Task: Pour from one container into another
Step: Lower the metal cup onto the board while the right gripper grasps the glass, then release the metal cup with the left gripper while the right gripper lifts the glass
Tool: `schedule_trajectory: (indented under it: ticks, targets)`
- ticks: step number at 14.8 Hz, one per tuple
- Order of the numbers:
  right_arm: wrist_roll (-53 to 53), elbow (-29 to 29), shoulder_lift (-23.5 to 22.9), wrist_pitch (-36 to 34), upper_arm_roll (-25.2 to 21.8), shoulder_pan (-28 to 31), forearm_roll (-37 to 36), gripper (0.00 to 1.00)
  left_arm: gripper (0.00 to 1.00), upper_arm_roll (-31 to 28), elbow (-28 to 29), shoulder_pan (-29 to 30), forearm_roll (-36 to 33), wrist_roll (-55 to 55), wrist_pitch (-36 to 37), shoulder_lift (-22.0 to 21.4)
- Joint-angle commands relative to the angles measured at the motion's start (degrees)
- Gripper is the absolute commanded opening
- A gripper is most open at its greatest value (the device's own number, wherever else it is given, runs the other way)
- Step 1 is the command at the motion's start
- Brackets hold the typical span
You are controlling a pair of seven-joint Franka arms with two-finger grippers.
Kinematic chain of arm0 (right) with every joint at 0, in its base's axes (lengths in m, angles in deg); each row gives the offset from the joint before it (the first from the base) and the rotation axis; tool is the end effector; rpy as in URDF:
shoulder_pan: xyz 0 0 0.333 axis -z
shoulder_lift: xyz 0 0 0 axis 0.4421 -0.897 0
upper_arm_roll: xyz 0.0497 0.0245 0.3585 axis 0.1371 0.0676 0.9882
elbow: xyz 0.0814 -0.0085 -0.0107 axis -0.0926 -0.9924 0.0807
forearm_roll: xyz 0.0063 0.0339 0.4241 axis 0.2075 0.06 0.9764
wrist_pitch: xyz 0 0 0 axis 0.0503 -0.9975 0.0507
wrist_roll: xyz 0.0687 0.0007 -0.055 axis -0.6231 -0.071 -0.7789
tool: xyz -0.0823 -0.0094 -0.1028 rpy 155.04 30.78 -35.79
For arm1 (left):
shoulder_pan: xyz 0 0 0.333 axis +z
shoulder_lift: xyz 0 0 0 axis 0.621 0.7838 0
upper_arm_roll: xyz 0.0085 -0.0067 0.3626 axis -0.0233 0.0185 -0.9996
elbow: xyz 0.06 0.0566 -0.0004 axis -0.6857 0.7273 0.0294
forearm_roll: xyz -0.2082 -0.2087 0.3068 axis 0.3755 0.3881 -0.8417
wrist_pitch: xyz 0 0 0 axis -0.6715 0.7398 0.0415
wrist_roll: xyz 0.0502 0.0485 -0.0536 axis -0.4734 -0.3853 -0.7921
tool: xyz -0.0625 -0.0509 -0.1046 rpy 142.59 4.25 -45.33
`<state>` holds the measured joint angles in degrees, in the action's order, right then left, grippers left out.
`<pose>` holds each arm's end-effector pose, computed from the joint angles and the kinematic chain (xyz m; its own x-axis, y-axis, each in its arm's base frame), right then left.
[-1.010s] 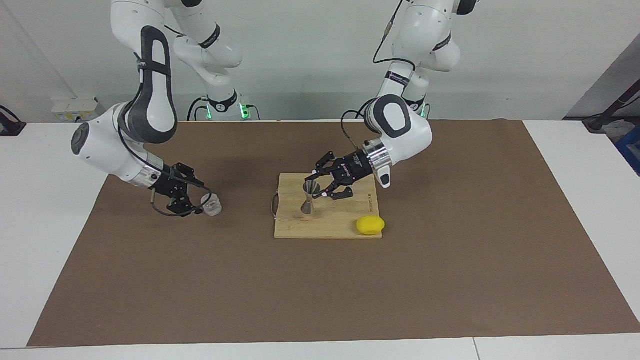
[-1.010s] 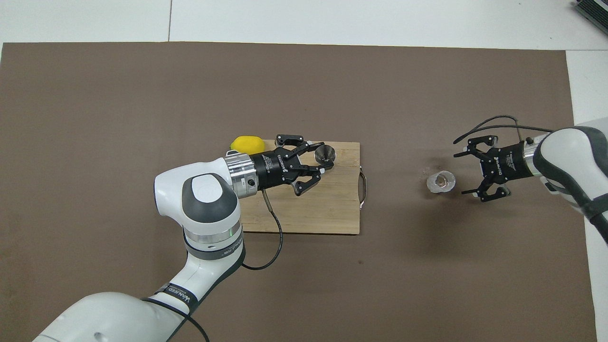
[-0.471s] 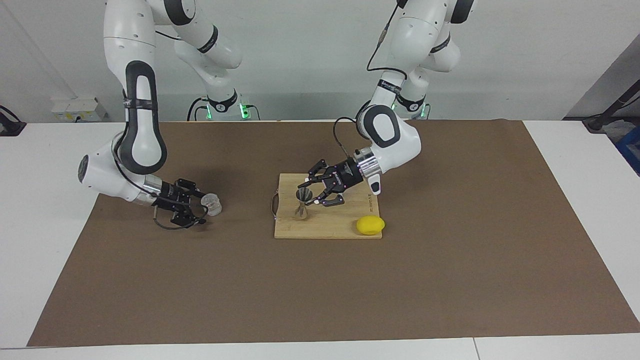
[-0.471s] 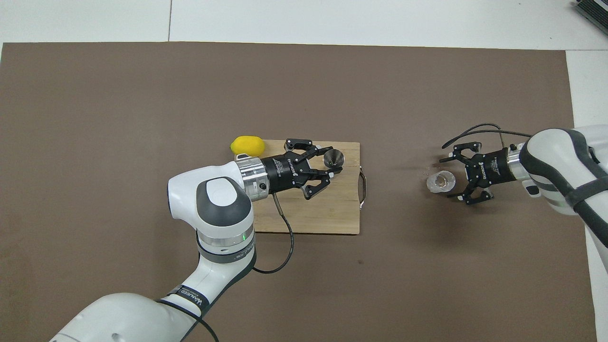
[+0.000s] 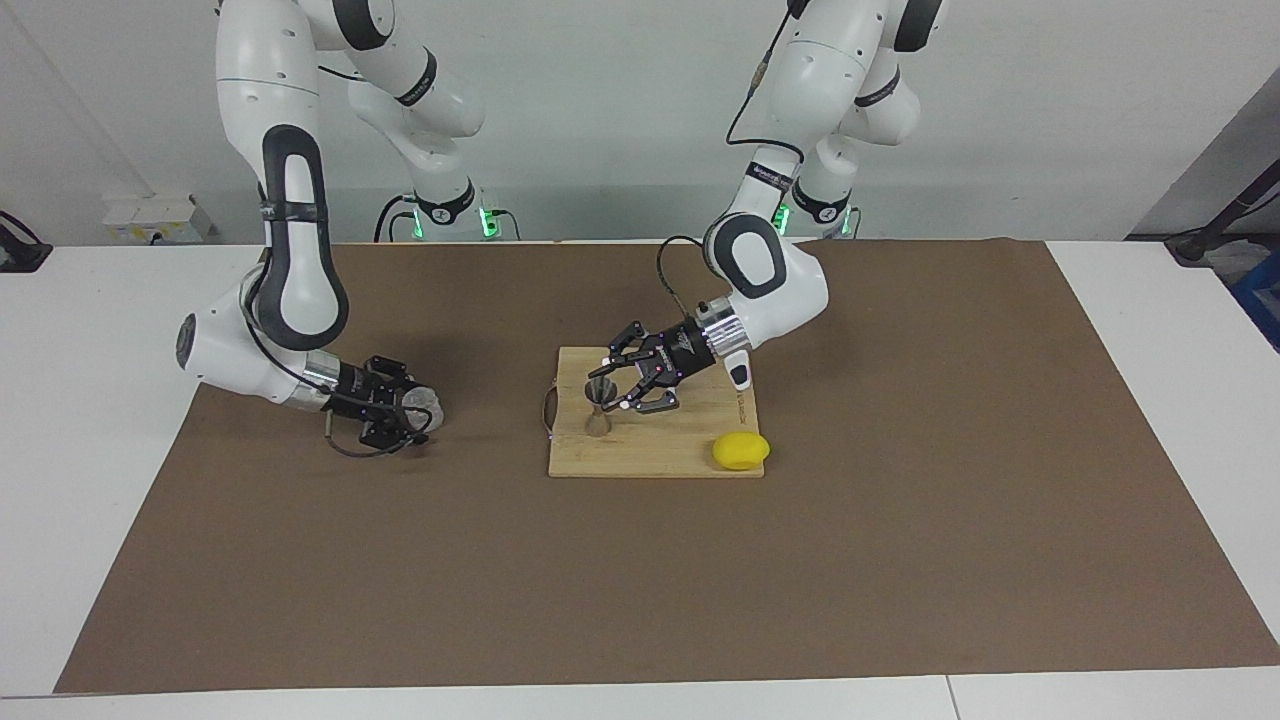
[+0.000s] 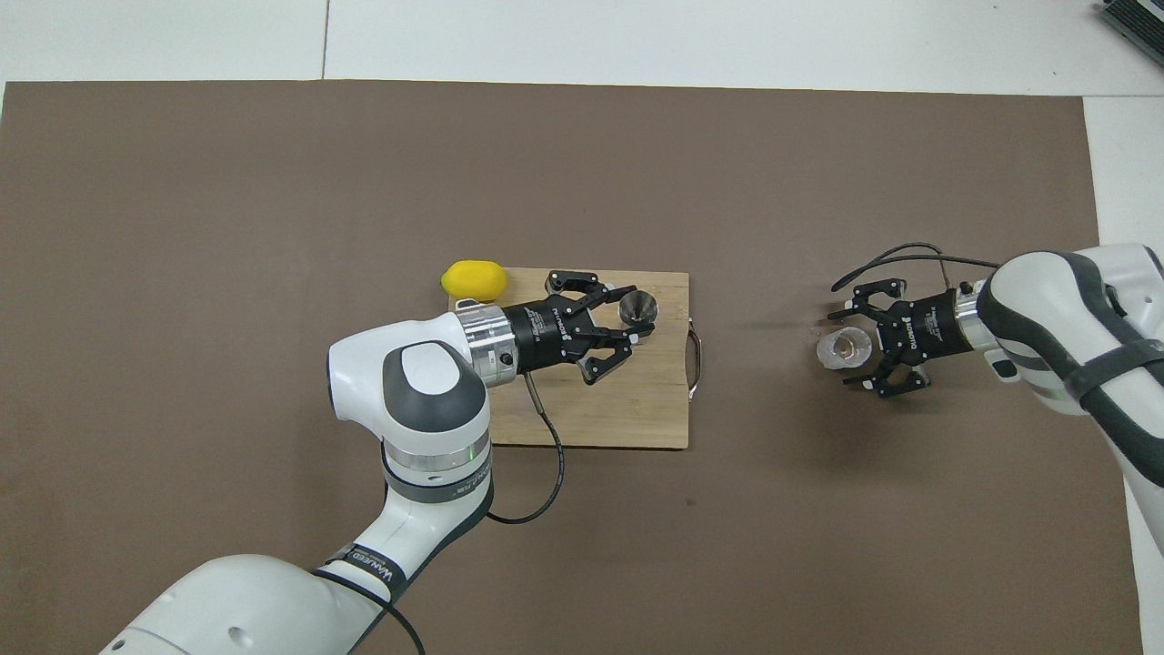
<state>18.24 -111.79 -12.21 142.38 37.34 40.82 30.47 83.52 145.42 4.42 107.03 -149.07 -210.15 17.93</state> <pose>0.6006 -0.0462 0.2537 0.0967 -0.7716 -0.6287 -0.9888 -0.1465 0.0278 0.5467 -0.4130 0.3264 -0.3075 0.2851 -0.9078 0.9274 0.3035 -0.2189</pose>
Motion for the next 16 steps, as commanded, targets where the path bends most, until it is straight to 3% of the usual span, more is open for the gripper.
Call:
schedule_trajectory:
  ticks: [1,2,3,4,5,9,13,16]
  targets:
    - [-1.81,-1.79,1.41,0.87,0.15,0.44,2.98,0.69,0.00,-0.85,-0.55,-0.93,1.37,-0.26,-1.07,0.75]
    - [-1.81,-1.79,1.41,0.52,0.24,0.44,3.07,0.54,0.15,-0.93,-0.55,-0.93,1.37,-0.26,-1.07,0.84]
    - [-1.72,-1.70,1.41,0.52,0.16,0.44,3.07,0.43,0.41,-1.20,-0.55,-0.93,1.37,-0.17,-1.07,0.84]
    - [-1.63,-1.70,1.49,0.34,0.15,0.44,3.07,0.31,0.92,-1.20,-0.55,-0.93,1.37,-0.17,-1.16,0.84]
    - [-1.54,-1.61,1.49,0.25,0.15,0.44,3.07,0.22,1.00,-1.20,-0.64,-1.02,1.37,-0.17,-1.34,0.84]
    - [0.64,-1.44,3.95,0.25,0.15,-0.08,3.07,0.02,1.00,-1.20,-0.91,-0.93,1.37,-0.17,-1.42,0.58]
    - [11.52,-0.38,7.38,1.30,0.07,-5.69,2.37,0.00,1.00,-1.20,-0.82,-1.02,1.10,-0.17,-1.43,-0.82]
    - [20.66,2.77,7.73,1.39,-0.02,-10.09,-0.16,0.00,1.00,-1.11,1.19,-0.93,0.66,-0.52,-1.51,-6.52]
